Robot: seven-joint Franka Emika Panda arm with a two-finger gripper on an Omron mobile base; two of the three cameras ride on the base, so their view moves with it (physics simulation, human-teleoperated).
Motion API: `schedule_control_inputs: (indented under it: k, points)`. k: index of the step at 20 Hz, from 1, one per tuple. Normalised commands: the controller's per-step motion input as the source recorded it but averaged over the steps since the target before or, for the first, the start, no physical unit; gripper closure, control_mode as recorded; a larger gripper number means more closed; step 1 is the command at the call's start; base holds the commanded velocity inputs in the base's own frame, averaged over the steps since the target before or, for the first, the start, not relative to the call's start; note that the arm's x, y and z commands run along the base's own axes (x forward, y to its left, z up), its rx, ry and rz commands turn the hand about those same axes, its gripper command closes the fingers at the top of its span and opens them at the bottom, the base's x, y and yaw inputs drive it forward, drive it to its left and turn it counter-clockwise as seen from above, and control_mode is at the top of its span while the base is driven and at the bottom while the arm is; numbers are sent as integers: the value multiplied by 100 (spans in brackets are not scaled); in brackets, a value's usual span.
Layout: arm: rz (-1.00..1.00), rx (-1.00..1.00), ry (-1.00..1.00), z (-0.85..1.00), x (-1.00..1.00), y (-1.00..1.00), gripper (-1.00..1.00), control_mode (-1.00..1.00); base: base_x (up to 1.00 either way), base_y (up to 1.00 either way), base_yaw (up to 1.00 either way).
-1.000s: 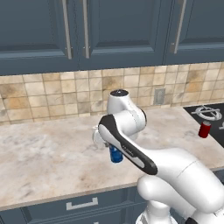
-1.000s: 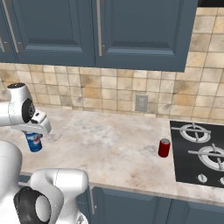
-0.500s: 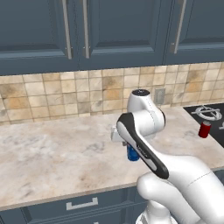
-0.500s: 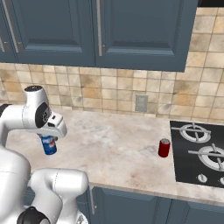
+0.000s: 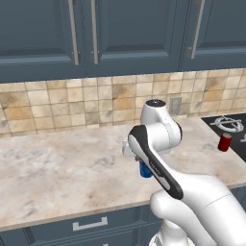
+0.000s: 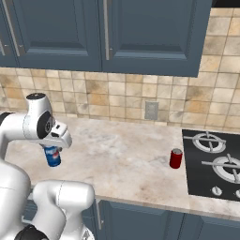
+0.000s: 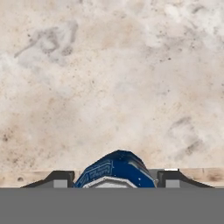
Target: Four empty soda cans are scattered around the kitchen. Gather all the cans and cluster them next to the stove for recycling.
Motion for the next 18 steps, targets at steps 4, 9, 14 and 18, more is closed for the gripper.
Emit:
schedule_control_inputs:
  k: [4, 9, 14, 18]
  points:
    - [0, 0, 0, 0, 0, 0, 100, -100, 0, 0, 0]
    - [0, 0, 0, 0, 0, 0, 100, 100, -7, -45, 1]
    - [0, 0, 0, 0, 0, 0, 100, 100, -9, -100, 5]
    - [0, 0, 0, 0, 0, 0, 100, 100, 0, -100, 5]
